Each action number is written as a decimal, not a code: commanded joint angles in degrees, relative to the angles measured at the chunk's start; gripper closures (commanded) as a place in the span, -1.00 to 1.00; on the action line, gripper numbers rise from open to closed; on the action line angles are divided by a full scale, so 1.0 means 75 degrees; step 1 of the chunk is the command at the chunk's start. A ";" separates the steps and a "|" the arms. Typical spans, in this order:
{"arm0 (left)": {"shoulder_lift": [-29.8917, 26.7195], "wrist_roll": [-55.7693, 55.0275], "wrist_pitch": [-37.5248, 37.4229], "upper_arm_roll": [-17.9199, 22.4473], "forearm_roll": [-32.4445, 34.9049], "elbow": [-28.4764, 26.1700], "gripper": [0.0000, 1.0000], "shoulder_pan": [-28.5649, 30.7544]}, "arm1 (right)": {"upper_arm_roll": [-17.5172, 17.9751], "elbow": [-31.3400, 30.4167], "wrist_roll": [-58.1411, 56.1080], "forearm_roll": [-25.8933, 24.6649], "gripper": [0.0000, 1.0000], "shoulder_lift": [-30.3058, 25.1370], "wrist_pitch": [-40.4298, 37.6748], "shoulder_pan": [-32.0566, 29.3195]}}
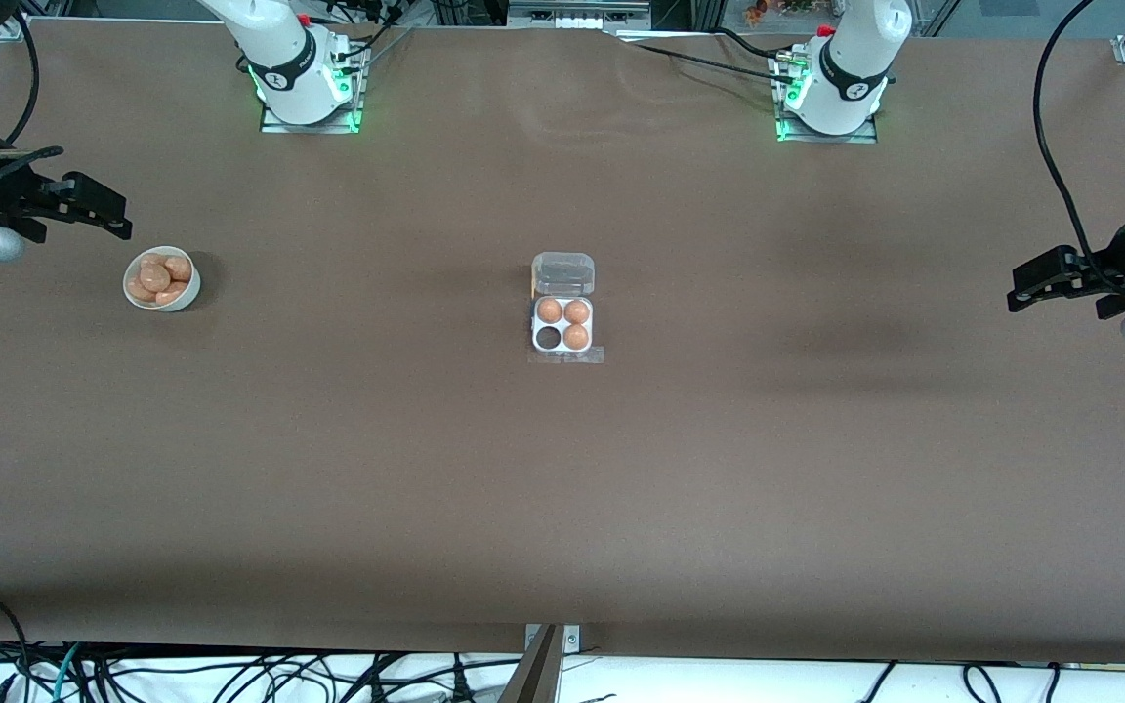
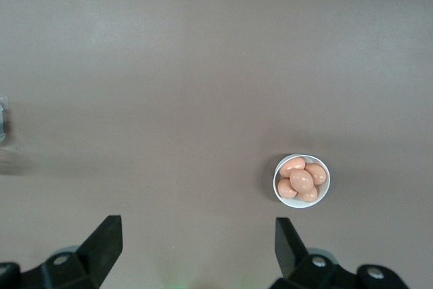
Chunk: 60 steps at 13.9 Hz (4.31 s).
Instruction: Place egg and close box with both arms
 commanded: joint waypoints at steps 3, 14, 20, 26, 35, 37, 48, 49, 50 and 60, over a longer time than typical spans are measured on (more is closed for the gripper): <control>-0.0010 -0.0066 -0.0055 -0.0015 0.0110 0.0097 -1.00 -0.0050 | -0.0027 -0.0168 0.0051 -0.0032 -1.00 -0.0201 0.0090 0.0042; -0.0021 -0.0066 -0.0055 -0.0027 0.0133 0.0097 -1.00 -0.0062 | 0.0031 -0.0180 0.0039 -0.0021 -1.00 0.0079 0.0780 0.0135; -0.0021 -0.0066 -0.0055 -0.0027 0.0098 0.0097 -1.00 -0.0062 | -0.0074 -0.0086 0.0027 -0.0067 -1.00 0.1601 0.0875 -0.0132; -0.0021 -0.0066 -0.0055 -0.0027 0.0098 0.0097 -1.00 -0.0038 | -0.1068 -0.2983 -0.0171 -0.0138 -1.00 0.0822 0.3013 -0.0673; -0.0021 -0.0055 -0.0055 -0.0027 0.0087 0.0085 -1.00 0.0008 | -0.2406 -0.6531 -0.2492 -0.0091 -1.00 0.0289 0.6956 -0.0673; -0.0021 -0.0055 -0.0055 -0.0027 0.0098 0.0085 -1.00 0.0020 | -0.2406 -0.6520 -0.2679 -0.0091 -1.00 0.0582 0.7342 -0.0661; -0.0010 -0.0066 -0.0055 -0.0015 0.0098 0.0062 -1.00 0.0009 | -0.2266 -0.6496 -0.3324 -0.0103 -0.30 0.1088 0.7790 -0.0638; -0.0010 -0.0066 -0.0055 -0.0015 0.0098 0.0062 -1.00 0.0020 | -0.2231 -0.6496 -0.3324 -0.0103 -0.19 0.1064 0.7743 -0.0638; -0.0010 -0.0066 -0.0055 -0.0015 0.0098 0.0062 -1.00 0.0009 | -0.2219 -0.6485 -0.3324 -0.0103 -0.15 0.1052 0.7661 -0.0638; -0.0010 -0.0055 -0.0055 -0.0015 0.0098 0.0062 -1.00 0.0020 | -0.2055 -0.6461 -0.3313 -0.0091 0.16 0.1076 0.7461 -0.0626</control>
